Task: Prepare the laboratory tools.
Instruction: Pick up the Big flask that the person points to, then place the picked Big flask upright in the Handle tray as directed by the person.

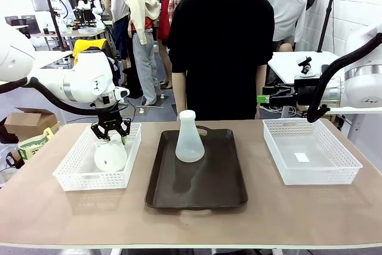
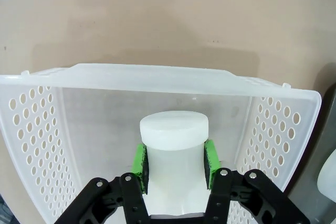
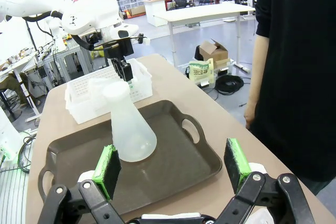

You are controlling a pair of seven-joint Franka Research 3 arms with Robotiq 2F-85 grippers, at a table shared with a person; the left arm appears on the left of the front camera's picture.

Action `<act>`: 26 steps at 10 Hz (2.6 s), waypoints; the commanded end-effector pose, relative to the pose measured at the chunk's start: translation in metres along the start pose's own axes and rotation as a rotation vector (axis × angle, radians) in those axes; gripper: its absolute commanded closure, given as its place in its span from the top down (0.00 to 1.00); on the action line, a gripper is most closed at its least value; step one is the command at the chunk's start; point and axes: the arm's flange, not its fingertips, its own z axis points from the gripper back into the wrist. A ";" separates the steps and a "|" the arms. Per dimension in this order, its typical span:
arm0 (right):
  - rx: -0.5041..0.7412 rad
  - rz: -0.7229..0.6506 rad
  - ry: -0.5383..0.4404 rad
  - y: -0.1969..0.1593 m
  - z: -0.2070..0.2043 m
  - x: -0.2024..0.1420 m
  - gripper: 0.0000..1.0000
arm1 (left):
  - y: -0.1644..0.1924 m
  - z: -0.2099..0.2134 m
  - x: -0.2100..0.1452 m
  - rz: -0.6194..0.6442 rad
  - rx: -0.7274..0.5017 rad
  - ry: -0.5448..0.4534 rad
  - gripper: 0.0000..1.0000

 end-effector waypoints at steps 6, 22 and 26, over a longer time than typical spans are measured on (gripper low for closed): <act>-0.002 -0.007 0.021 0.000 0.000 0.001 1.00 | -0.001 0.000 0.000 -0.003 -0.004 -0.014 0.00; -0.002 -0.007 0.021 0.000 0.000 0.001 1.00 | 0.018 0.140 -0.065 -0.154 -0.002 -0.173 0.00; -0.002 -0.007 0.021 0.000 0.000 0.001 1.00 | 0.021 0.164 -0.098 -0.244 -0.090 -0.251 0.00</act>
